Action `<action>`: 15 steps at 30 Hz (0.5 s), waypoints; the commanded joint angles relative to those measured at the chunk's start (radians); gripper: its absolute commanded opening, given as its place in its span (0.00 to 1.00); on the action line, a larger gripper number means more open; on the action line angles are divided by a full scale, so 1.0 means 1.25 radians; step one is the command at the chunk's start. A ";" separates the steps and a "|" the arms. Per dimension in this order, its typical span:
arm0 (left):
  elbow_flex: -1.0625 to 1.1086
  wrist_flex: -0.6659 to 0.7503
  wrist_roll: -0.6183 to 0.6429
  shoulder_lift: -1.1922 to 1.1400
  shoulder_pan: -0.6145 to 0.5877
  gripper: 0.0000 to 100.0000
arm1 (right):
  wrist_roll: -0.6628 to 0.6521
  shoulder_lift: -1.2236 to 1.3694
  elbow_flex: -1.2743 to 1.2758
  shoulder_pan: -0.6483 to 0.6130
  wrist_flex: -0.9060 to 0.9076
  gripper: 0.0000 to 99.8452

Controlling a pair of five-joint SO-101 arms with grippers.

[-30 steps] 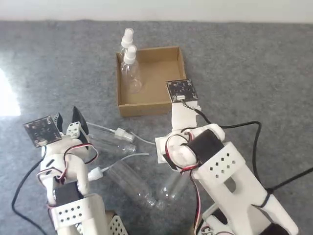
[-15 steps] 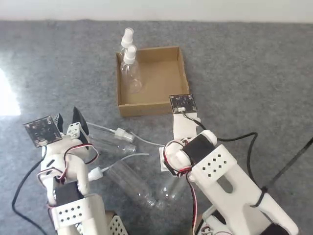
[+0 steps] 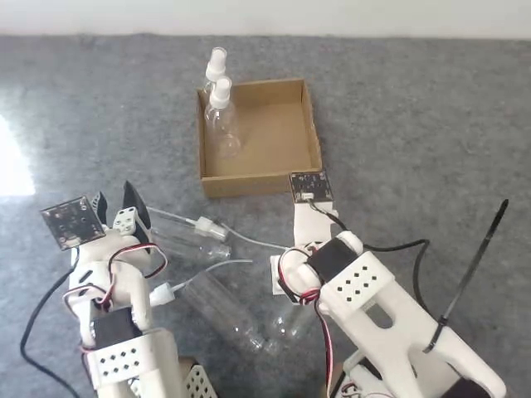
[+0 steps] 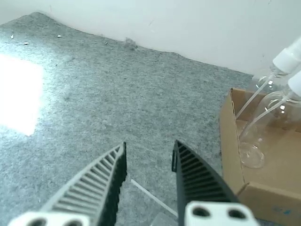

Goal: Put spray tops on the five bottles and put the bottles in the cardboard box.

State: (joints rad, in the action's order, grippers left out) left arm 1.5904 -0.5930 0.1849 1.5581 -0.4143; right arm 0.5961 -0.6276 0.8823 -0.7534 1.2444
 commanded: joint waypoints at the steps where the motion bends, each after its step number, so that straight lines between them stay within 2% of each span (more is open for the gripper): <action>1: -0.008 0.027 0.001 0.009 -0.001 0.16 | 0.005 0.031 -0.006 0.001 -0.026 0.28; 8: -0.008 0.027 0.001 0.009 -0.001 0.16 | 0.004 0.203 -0.011 0.001 -0.093 0.28; 15: -0.008 0.027 0.001 0.009 -0.001 0.16 | 0.002 0.226 -0.011 -0.003 -0.115 0.28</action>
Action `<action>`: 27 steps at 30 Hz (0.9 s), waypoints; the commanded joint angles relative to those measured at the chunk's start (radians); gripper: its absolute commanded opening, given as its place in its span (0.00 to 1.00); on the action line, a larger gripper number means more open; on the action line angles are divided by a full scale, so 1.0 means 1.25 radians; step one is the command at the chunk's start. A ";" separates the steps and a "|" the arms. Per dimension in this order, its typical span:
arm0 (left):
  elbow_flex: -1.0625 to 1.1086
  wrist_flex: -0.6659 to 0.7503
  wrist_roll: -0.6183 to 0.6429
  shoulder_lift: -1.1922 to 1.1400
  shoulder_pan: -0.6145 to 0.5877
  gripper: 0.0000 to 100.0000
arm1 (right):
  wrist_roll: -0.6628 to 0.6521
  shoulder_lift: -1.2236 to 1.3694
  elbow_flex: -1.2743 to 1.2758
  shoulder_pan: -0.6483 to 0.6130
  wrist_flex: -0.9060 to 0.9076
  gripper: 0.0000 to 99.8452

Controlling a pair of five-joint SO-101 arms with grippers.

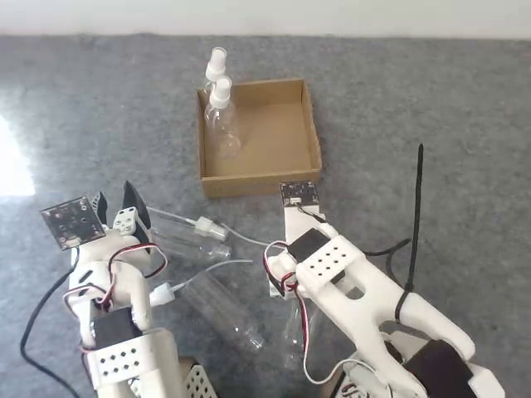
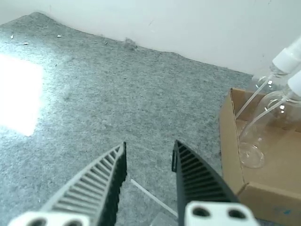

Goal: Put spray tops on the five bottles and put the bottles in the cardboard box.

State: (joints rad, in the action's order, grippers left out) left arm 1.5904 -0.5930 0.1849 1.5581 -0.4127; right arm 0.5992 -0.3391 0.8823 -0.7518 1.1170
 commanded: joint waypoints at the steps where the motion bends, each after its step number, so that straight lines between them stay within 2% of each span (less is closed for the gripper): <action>1: -0.008 0.027 0.001 0.009 -0.002 0.16 | 0.000 -0.002 -0.011 -0.004 -0.012 0.28; 23: -0.008 0.027 0.001 0.009 -0.006 0.16 | 0.000 0.003 -0.010 -0.001 -0.003 0.27; 27: -0.008 0.027 0.001 0.009 -0.006 0.16 | 0.000 -0.004 -0.011 -0.001 0.008 0.21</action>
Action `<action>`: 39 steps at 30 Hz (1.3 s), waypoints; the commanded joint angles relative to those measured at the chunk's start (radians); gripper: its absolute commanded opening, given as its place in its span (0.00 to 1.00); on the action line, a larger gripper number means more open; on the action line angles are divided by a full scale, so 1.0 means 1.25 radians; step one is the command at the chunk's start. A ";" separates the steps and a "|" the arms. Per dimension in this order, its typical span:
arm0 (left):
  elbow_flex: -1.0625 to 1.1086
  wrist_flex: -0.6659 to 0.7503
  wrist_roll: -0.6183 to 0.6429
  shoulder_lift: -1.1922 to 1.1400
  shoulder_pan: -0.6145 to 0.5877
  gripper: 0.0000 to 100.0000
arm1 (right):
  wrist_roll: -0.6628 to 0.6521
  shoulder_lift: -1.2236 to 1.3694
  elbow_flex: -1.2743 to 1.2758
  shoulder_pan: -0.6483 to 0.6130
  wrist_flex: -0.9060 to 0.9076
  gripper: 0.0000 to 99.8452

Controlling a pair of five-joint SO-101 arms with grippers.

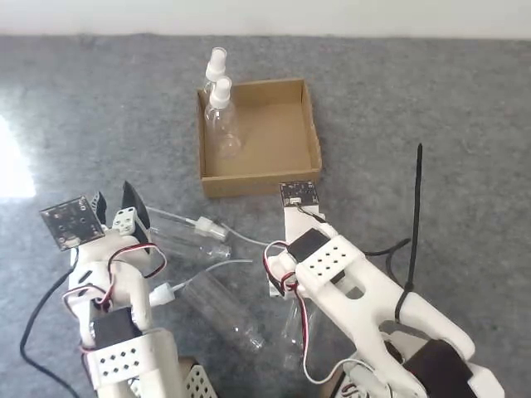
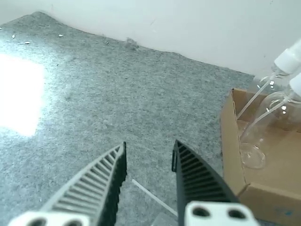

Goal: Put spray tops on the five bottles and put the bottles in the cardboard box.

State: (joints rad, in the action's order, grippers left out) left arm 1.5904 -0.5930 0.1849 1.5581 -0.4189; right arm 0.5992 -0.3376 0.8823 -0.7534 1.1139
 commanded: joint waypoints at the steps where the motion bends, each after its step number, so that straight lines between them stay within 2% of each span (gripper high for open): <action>1: -0.008 0.027 0.001 0.009 -0.001 0.16 | 0.000 -0.006 -0.011 0.002 0.008 0.18; 4: -0.008 0.027 0.001 0.009 -0.001 0.16 | 0.000 -0.007 -0.011 0.002 0.007 0.13; 12: -0.008 0.027 0.001 0.009 -0.001 0.16 | 0.000 -0.008 -0.047 0.014 0.039 0.13; 16: -0.008 0.027 0.001 0.009 0.000 0.16 | 0.005 -0.008 -0.114 0.075 0.091 0.13; 25: -0.008 0.027 0.000 0.009 0.001 0.16 | 0.009 -0.008 -0.172 0.175 0.087 0.13; 39: -0.008 0.027 0.000 0.009 0.002 0.16 | 0.150 -0.006 -0.298 0.420 0.084 0.13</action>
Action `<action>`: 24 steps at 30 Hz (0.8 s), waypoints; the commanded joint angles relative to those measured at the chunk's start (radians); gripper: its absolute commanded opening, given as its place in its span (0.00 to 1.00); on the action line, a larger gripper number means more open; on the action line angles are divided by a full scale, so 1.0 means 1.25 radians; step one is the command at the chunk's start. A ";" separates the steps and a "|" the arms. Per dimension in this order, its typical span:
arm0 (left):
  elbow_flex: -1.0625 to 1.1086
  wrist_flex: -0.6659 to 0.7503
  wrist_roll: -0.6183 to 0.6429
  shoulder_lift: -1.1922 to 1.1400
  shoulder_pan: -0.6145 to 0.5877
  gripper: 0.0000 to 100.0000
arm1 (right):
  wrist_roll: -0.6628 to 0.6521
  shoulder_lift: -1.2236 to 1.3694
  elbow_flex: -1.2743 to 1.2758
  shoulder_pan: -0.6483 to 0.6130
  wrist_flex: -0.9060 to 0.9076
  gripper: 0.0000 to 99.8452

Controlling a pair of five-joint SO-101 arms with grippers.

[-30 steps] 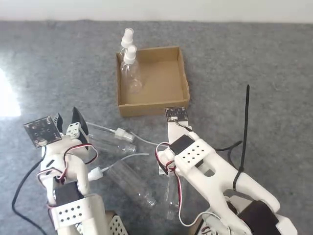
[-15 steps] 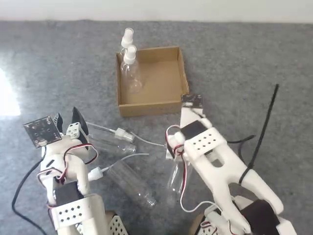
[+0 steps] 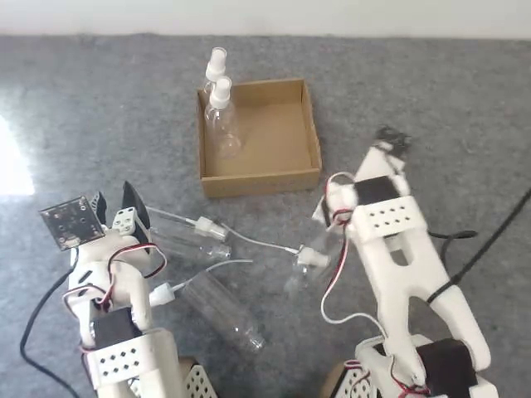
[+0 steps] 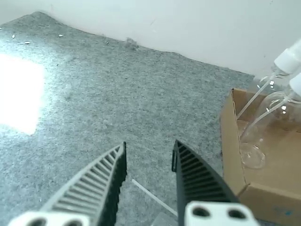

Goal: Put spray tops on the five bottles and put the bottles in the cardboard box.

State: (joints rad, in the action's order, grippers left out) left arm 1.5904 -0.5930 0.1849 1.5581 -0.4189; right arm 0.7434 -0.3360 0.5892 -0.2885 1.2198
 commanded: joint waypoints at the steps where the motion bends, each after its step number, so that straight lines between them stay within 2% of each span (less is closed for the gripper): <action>1: -0.008 0.027 0.000 0.009 0.002 0.16 | 0.050 -0.004 -0.071 0.066 -0.008 0.13; 6: -0.008 0.027 0.000 0.009 0.001 0.16 | 0.120 0.002 -0.070 0.155 -0.106 0.13; 15: -0.008 0.027 0.000 0.009 -0.001 0.16 | 0.142 0.002 0.018 0.242 -0.269 0.13; 24: -0.008 0.027 0.000 0.009 -0.001 0.16 | 0.141 0.002 0.070 0.280 -0.283 0.13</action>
State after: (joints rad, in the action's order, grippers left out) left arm 1.5904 -0.5930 0.1849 1.5581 -0.4189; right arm 0.9106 -0.3207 0.6813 0.0322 0.8899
